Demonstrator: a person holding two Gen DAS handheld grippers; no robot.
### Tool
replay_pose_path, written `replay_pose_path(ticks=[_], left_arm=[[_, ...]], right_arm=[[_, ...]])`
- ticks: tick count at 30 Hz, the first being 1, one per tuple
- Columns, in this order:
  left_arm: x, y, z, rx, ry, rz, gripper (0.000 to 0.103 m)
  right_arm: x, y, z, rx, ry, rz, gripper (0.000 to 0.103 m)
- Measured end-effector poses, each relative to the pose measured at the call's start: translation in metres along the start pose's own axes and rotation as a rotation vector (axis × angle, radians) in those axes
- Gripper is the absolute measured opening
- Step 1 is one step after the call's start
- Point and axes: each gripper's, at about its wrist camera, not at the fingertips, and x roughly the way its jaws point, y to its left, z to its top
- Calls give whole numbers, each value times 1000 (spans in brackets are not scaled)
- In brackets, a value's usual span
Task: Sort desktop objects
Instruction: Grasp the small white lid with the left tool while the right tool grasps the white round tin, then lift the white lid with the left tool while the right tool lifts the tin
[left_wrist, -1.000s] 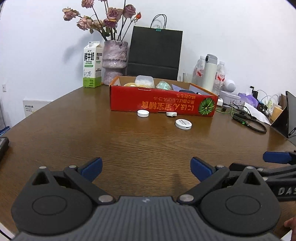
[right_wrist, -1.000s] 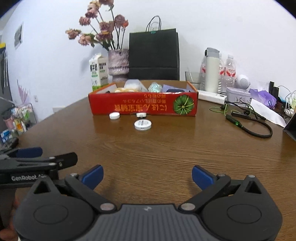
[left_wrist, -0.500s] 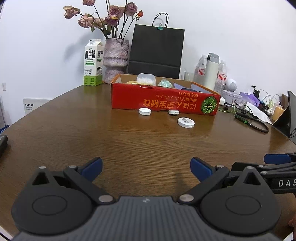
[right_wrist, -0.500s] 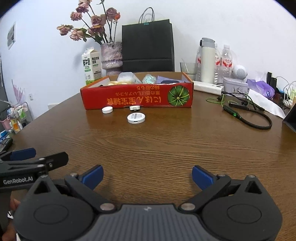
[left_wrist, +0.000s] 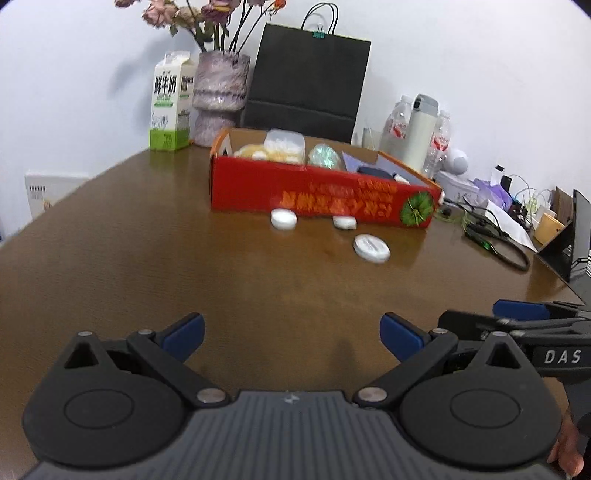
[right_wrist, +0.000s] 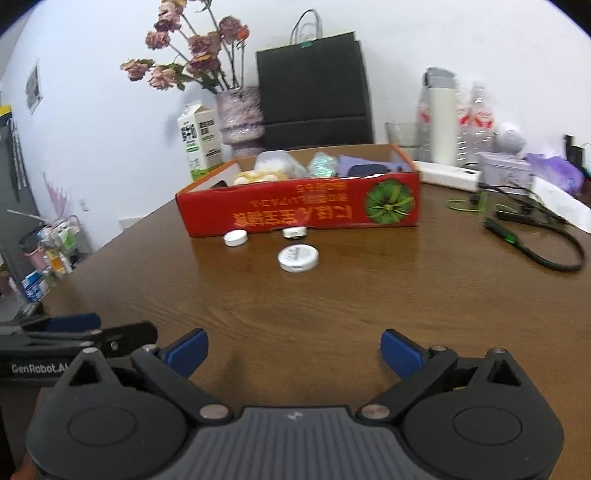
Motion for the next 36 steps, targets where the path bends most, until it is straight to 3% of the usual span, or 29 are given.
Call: replay_pose_path(ticks=[5,7,9,12,14,16,18,20,21,24,29,36], left_arm=[[33,10,33,41,-1,23,103],[52,14,47,58,12,-19,103],[73,16,62,72,25,-29,103],[102,11,76,128,34,-86,99],[120,10,82,133,59,-106,84],[137,7,85,149,79,-120,81],[149,5,87,145,94,-108,70],[161,2,88,135,104,-103,57],[163,1,87,143,90,-101,56],[167,-3,88,157,82,-90,29],[151,-9,80,148,78,-40,29],[71,-19,50,134,-6,-13,29]], right_arm=[[43,4,29,-21,41,6,87],[62,2,41,-19,66,8,83],[80,2,50,-26,81,8,72],[105,2,58,-45,98,-2,70],[116,4,63,-66,99,-15,61],[124,7,67,-96,99,-40,48],[129,9,68,-126,89,-68,38],[131,6,70,-117,84,-61,38],[130,4,69,-112,78,-54,38],[129,1,69,-104,74,-32,38],[122,-1,68,-83,70,2,38],[61,5,57,-58,-33,1,38]])
